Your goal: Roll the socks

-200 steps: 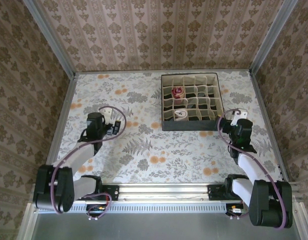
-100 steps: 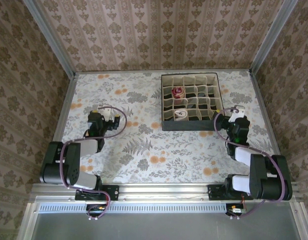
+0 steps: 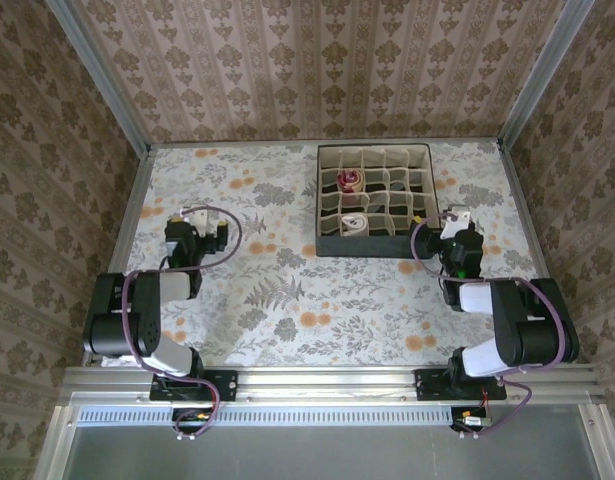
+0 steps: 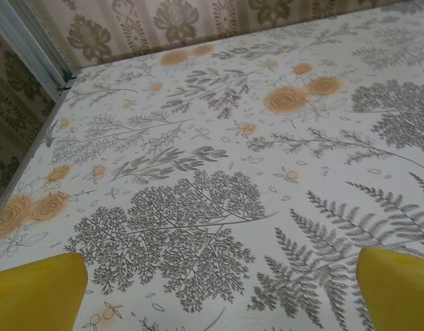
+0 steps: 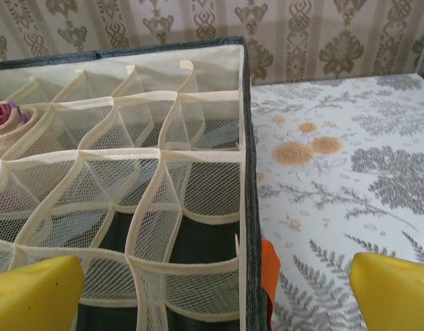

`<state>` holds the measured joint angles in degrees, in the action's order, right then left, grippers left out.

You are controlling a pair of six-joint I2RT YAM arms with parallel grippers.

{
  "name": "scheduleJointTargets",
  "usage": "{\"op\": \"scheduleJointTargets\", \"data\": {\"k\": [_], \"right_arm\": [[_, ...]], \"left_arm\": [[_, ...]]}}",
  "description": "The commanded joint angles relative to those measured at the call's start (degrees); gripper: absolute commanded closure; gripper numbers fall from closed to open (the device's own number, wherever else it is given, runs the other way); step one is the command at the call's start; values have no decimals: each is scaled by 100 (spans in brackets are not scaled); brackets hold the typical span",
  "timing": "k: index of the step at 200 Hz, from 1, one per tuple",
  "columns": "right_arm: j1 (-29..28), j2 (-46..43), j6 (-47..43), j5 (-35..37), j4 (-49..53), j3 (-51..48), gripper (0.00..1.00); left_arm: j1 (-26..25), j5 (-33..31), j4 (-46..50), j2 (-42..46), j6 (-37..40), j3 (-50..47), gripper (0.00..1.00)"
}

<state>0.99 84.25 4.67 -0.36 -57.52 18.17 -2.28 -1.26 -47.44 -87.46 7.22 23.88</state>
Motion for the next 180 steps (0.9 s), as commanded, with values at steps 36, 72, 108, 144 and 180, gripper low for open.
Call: {"op": "scheduleJointTargets", "data": {"k": [36,72,108,144,180], "right_arm": [[-231,344,-194,827,802,488,0],[-231,330,-186,817,812,477,0],[-231,329,-188,818,804,485,0],[-231,329,-186,818,812,485,0],[-231,330,-194,814,810,485,0]], "left_arm": [[114,389,-501,-139,-214,-153,0],[103,301,-495,-132,-230,-150,0],[106,275,-495,-132,-230,-155,0],[118,289,-433,-144,-264,-112,0],[141,276,-366,-157,-287,-69,0]]}}
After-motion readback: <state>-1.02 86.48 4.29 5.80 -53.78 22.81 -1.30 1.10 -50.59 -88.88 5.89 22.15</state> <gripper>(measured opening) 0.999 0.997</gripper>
